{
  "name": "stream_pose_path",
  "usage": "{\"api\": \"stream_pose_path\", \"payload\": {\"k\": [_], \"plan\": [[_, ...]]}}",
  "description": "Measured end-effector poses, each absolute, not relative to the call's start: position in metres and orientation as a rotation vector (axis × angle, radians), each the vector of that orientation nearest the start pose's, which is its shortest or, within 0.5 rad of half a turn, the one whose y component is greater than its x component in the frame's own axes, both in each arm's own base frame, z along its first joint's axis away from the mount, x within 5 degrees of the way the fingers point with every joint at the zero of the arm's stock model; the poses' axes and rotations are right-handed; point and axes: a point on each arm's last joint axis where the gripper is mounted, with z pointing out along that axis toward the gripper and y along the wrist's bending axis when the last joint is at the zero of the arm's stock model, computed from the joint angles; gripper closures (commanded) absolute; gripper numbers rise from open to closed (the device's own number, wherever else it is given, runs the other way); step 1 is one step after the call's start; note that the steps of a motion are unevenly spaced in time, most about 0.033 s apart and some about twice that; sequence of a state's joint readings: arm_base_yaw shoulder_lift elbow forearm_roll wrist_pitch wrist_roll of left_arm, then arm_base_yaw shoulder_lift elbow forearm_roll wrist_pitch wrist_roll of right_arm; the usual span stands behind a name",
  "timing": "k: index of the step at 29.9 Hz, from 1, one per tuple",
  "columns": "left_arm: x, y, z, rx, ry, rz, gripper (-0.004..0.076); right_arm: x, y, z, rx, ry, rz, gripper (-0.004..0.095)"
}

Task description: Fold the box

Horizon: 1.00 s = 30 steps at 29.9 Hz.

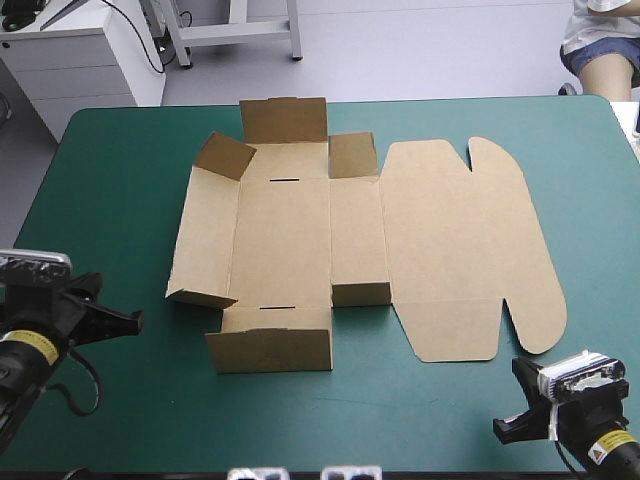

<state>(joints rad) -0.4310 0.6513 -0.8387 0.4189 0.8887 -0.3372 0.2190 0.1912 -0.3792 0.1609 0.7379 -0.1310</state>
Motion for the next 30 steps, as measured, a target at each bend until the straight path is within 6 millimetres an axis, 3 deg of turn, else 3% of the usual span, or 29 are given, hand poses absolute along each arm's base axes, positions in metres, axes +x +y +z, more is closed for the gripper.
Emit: {"api": "stream_pose_path", "payload": {"k": [11,16,19,22,30], "plan": [[0.152,-0.039,0.348,0.270,2.249,0.103,0.0707,0.043,0.020,0.264,-0.301,2.010,0.240,0.0928],[0.177,-0.038,0.330,0.282,2.364,0.152,0.0707,0.043,0.020,0.264,-0.301,2.010,0.240,0.0928],[0.197,-0.029,0.312,0.273,2.467,0.148,0.0707,0.043,0.020,0.264,-0.301,2.010,0.240,0.0928],[0.213,-0.017,0.299,0.166,2.528,0.001,0.0707,0.043,0.020,0.264,-0.301,2.010,0.242,0.0928],[0.235,0.032,0.302,-0.129,2.442,-0.406,0.0707,0.043,0.020,0.264,-0.301,2.010,0.243,0.0928]]}}
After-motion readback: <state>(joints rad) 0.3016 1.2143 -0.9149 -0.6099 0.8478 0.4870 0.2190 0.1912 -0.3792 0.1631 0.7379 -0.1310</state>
